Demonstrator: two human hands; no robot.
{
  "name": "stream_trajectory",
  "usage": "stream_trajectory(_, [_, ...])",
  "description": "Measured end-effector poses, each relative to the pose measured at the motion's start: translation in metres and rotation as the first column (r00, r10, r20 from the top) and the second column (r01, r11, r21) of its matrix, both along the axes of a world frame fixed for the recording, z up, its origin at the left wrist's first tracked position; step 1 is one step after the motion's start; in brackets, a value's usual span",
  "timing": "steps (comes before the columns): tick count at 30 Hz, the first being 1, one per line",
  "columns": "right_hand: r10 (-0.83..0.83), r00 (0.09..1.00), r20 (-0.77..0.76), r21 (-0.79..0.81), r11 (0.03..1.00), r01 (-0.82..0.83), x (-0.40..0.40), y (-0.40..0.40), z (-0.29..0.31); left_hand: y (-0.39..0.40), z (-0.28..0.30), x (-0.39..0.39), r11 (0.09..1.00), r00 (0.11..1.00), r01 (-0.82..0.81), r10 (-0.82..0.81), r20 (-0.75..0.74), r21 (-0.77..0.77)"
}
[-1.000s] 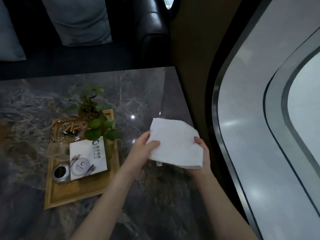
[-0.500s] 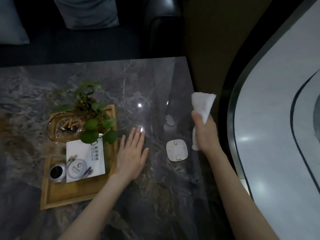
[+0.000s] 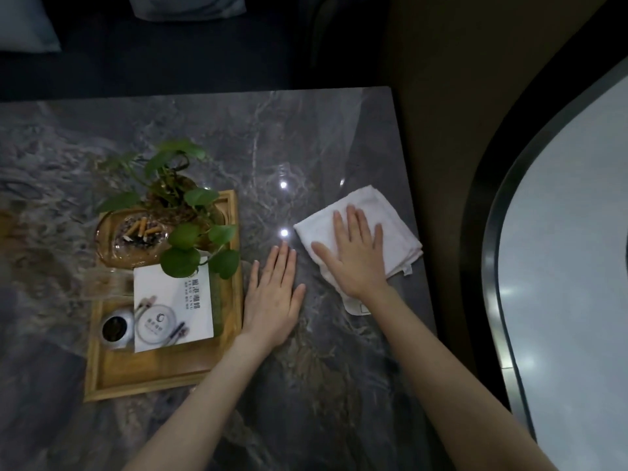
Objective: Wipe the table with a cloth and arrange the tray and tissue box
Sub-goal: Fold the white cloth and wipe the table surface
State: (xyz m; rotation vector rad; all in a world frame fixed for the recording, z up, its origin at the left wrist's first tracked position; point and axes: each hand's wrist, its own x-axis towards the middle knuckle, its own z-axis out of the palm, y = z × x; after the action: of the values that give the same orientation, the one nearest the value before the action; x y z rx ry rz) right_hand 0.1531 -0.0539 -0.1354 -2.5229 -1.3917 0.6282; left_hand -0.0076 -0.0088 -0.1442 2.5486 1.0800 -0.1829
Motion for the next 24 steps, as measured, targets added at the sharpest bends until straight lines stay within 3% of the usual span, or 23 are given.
stream_trajectory(3, [-0.108,0.99,0.09,0.026,0.994,0.106,-0.006,-0.001,-0.005,-0.001,-0.005,0.0,1.0,0.999,-0.022,0.022,0.025,0.016])
stream_trajectory(7, [-0.121,0.98,0.155,-0.027,0.992,0.127,-0.005,0.009,-0.018,-0.001,-0.009,0.0,0.997,0.999,-0.034,0.032,0.039,0.068])
stream_trajectory(16, [-0.045,0.976,0.212,-0.052,0.997,0.057,0.045,0.051,-0.016,-0.001,-0.013,0.0,0.995,0.998,-0.047,0.042,0.051,0.088])
stream_trajectory(24, [0.022,0.984,0.176,-0.044,0.999,-0.014,0.028,0.048,-0.012,-0.002,-0.012,0.001,0.995,0.998,-0.044,0.039,0.058,0.086])
